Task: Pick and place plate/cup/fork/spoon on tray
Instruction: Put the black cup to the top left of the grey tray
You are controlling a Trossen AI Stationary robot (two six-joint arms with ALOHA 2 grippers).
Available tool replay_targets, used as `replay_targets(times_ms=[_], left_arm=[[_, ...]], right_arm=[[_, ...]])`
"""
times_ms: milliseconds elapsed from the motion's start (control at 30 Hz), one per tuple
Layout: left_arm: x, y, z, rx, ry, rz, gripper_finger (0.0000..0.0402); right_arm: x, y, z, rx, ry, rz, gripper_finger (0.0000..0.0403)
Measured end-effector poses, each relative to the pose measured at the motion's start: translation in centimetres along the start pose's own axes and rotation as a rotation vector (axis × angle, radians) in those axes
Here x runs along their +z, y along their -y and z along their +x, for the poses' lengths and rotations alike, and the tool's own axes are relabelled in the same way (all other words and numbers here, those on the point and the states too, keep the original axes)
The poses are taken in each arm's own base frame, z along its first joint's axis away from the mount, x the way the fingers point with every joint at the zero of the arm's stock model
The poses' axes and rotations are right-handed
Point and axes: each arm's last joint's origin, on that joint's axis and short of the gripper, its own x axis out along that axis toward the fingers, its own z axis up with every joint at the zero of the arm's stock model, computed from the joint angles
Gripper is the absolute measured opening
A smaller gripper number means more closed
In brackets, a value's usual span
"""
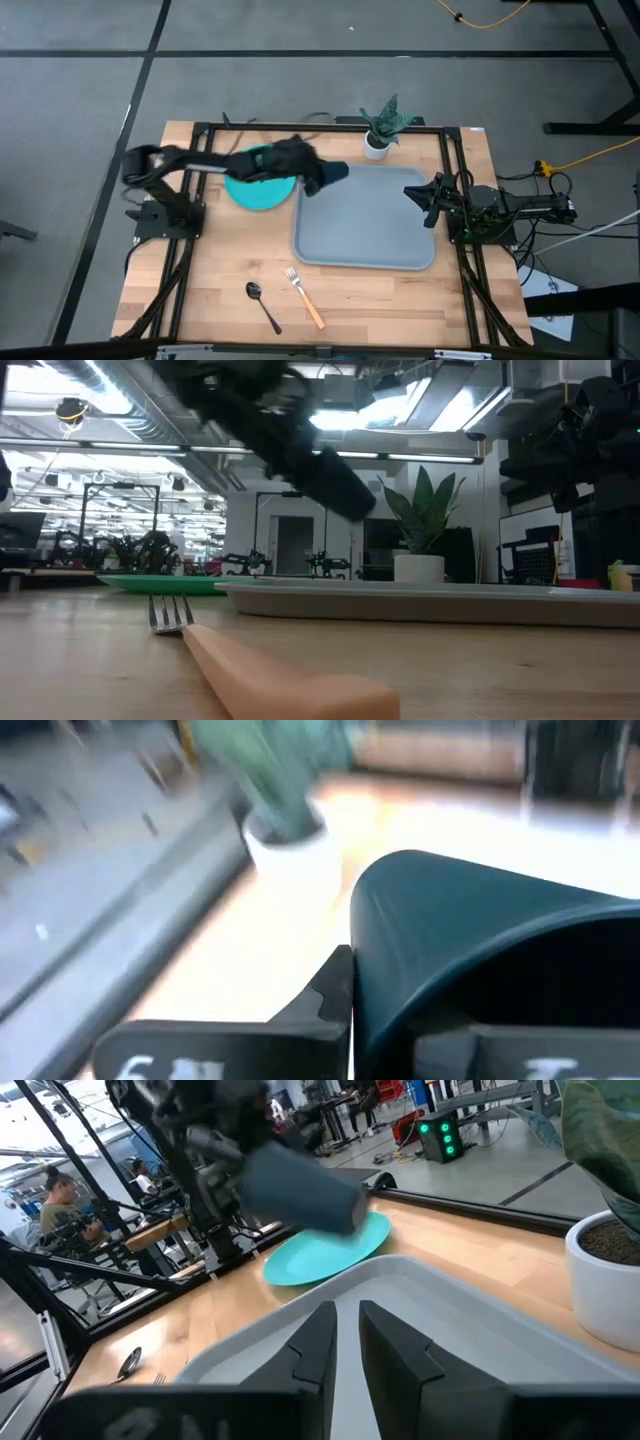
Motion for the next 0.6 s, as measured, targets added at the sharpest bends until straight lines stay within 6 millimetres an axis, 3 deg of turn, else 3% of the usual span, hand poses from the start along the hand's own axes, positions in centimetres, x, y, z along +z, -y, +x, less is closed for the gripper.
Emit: replay_targets(times_ms=[167,333,600], left_arm=[[2.4,0.1,3.4,-0.002,-0.413,0.153,0.0001],[3.8,-1.0,4.5,-0.061,-0.614,0.199,0.0000],[1.1,-3.7,7.2,-0.193,-0.755,0.071,0.0000]], right_arm=[[0.0,0.0,0.0,-0.001,-0.003,-0.003,0.0053],[-0.1,0.0,0.0,0.006,-0.008,-0.004,0.0053],[-0.1,-0.1,0.0,0.023,-0.017,-0.004,0.0053]])
